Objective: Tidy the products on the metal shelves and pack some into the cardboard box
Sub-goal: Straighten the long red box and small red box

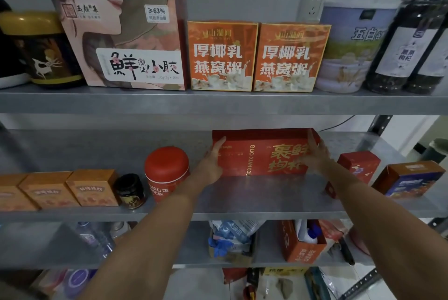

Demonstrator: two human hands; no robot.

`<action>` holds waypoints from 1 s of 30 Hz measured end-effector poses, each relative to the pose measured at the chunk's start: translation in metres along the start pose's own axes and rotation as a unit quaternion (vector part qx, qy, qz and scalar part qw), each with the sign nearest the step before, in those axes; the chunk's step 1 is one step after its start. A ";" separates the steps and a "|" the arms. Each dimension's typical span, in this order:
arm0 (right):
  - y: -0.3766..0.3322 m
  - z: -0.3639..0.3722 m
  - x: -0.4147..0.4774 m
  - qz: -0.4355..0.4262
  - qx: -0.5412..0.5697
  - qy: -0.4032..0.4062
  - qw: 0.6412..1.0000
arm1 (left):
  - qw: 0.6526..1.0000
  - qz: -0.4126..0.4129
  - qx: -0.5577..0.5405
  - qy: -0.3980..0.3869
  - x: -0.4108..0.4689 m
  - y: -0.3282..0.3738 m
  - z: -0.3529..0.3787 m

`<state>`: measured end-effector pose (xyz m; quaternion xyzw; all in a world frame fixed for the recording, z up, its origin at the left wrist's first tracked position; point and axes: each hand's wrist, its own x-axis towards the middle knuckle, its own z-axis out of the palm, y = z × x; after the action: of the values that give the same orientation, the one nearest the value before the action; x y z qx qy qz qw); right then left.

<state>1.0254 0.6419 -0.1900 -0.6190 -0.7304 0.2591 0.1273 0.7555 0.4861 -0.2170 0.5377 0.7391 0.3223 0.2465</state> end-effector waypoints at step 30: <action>0.025 0.011 -0.111 -0.078 0.157 0.074 0.982 | 0.972 -0.142 -0.073 0.174 -0.111 0.038 0.031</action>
<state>1.0631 0.5344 -0.1974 -0.5498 -0.7153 0.3133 0.2965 0.8349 0.3948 -0.2073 0.3435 0.8138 0.4257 0.1963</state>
